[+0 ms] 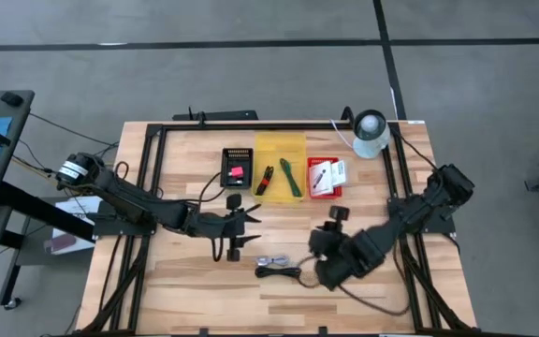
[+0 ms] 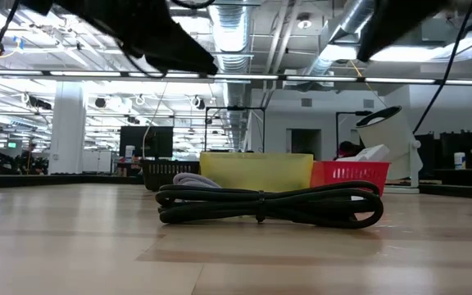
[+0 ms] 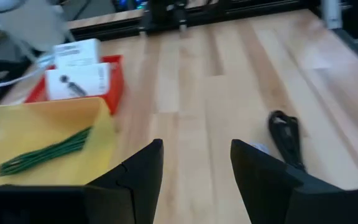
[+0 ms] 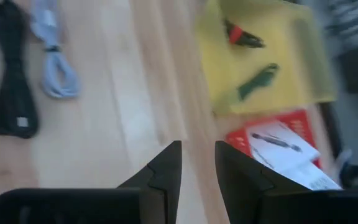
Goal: Pick and place items into bin
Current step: Put the white USB cable into the yellow bin
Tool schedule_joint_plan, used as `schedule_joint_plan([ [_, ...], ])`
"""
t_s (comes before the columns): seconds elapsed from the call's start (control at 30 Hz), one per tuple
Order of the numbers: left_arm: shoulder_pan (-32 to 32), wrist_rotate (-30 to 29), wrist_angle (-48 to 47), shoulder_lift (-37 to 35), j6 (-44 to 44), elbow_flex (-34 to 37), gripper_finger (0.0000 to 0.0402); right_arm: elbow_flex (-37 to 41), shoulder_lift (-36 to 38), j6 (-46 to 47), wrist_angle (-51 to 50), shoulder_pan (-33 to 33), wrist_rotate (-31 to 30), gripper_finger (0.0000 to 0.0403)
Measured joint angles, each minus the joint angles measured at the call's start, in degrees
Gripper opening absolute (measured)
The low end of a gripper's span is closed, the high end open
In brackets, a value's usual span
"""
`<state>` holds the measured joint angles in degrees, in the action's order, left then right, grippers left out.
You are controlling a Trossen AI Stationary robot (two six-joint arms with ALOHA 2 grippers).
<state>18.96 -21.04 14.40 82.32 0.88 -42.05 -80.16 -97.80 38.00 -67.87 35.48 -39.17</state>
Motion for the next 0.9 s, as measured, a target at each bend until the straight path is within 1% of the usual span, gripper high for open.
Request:
schedule_joint_plan([
  [0.1, -0.28, 1.95, 3.36, 0.00, 0.10, 2.30, 0.0180, 4.05, 0.00, 8.51, -1.89, 3.11, -5.62, 0.0092],
  [0.2, -0.30, 2.44, 2.68, 0.02, 1.62, 3.23, 0.0180, 7.42, 0.00, 16.42, -2.94, 5.73, -9.09, 0.0092],
  [0.33, -0.33, 5.38, 1.50, 0.31, 2.87, 3.39, 0.0180, 10.85, 0.00, 23.74, -2.83, 8.21, -10.72, 0.0092],
  [0.43, -0.41, 5.81, 2.12, 0.31, 3.31, 3.39, 0.0180, 12.64, 0.00, 28.32, -2.83, 8.98, -10.76, 0.0092],
  [0.47, -0.41, 6.18, 2.03, 0.31, 3.73, 3.39, 0.0180, 13.20, 0.00, 29.50, -2.55, 9.15, -10.89, 0.0092],
  [0.6, -1.36, 14.00, 1.59, 0.37, 7.11, 3.39, 0.0180, 15.28, 0.00, 32.68, -0.46, 9.16, -10.76, 0.0092],
  [0.73, -1.59, 17.76, 0.34, 1.83, 8.96, 3.39, 0.0180, 15.81, 0.00, 33.59, 1.61, 9.14, -10.59, 0.0092],
  [0.9, -0.58, 20.04, 0.00, 7.37, 9.50, 1.71, 0.0180, 15.81, 0.00, 33.57, 3.41, 9.14, -10.54, 0.0092],
])
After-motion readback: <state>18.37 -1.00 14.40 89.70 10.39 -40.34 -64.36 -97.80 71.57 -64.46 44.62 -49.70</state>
